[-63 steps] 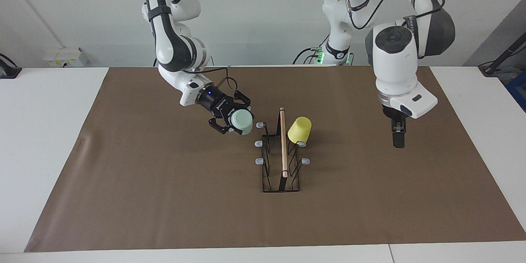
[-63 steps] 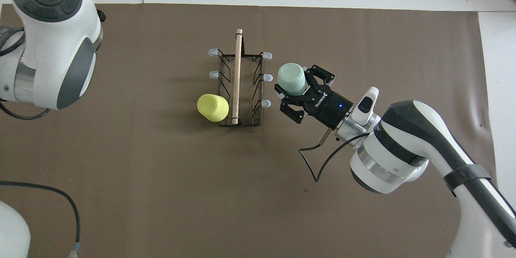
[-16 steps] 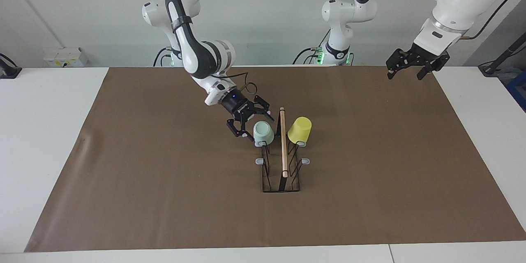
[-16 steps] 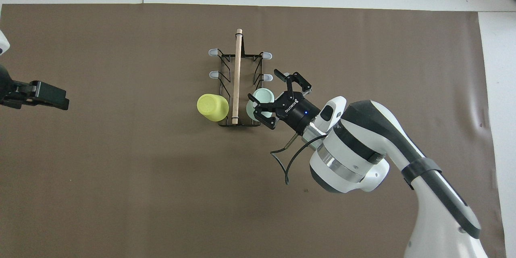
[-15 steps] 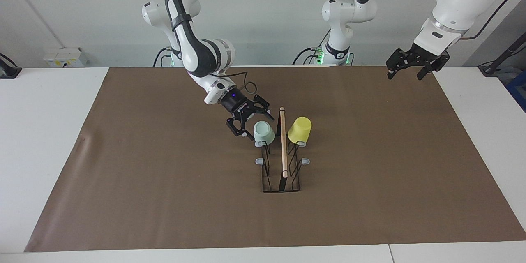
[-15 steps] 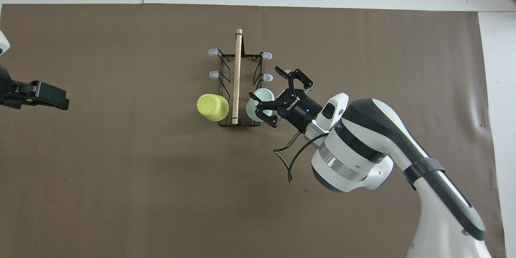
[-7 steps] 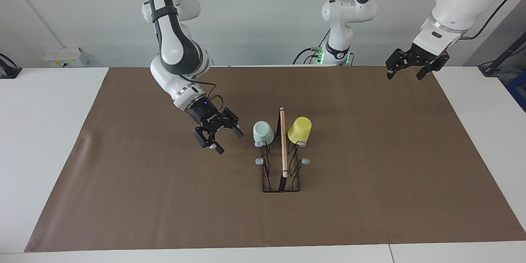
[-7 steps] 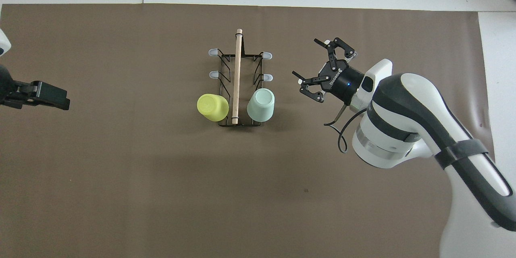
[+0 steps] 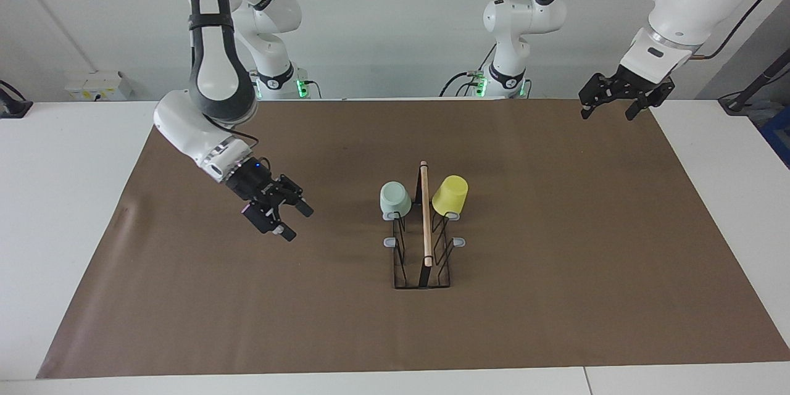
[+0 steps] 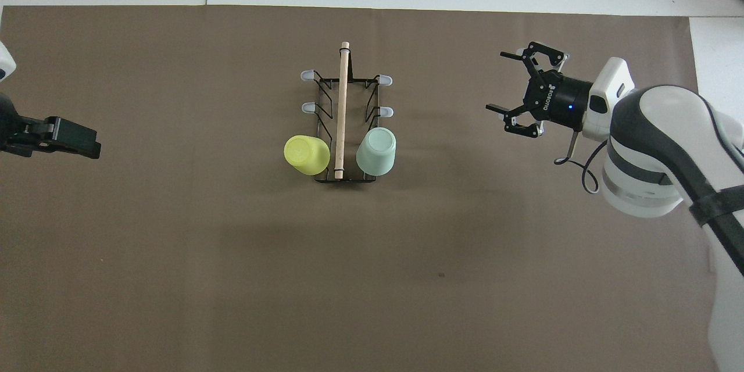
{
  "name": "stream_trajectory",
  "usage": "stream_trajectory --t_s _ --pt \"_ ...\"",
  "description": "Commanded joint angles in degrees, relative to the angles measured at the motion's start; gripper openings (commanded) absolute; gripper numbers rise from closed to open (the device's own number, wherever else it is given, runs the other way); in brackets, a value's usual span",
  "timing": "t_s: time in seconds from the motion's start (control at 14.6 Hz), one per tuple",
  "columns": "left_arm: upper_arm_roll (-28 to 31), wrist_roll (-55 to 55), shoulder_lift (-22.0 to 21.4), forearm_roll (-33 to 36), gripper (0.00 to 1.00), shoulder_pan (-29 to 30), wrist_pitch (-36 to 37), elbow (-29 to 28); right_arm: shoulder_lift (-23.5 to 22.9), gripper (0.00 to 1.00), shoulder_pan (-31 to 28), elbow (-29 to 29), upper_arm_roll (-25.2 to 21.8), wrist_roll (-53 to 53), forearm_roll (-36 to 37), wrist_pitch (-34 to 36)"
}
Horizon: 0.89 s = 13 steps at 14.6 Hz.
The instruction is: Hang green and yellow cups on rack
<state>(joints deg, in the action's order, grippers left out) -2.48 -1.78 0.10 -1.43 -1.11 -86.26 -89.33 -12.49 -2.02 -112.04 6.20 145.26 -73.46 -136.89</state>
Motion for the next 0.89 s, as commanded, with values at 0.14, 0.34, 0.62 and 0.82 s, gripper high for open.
stream_trajectory --t_s 0.14,0.34,0.62,0.82 --pt "0.0 -0.6 -1.7 0.7 1.00 0.0 -0.4 -2.0 -0.3 1.00 -6.8 2.0 0.6 -7.3 19.1 12.2" --pt "0.0 -0.6 -1.7 0.7 1.00 0.1 -0.4 -2.0 0.2 1.00 -7.3 5.8 0.4 -15.4 34.3 19.2" --pt "0.0 -0.6 -1.7 0.7 1.00 0.0 -0.4 -2.0 2.5 1.00 -6.9 12.3 0.4 -33.6 50.3 31.0" --pt "0.0 -0.6 -1.7 0.7 1.00 0.1 -0.4 -2.0 6.6 1.00 -5.2 12.3 1.1 -49.2 60.8 35.5"
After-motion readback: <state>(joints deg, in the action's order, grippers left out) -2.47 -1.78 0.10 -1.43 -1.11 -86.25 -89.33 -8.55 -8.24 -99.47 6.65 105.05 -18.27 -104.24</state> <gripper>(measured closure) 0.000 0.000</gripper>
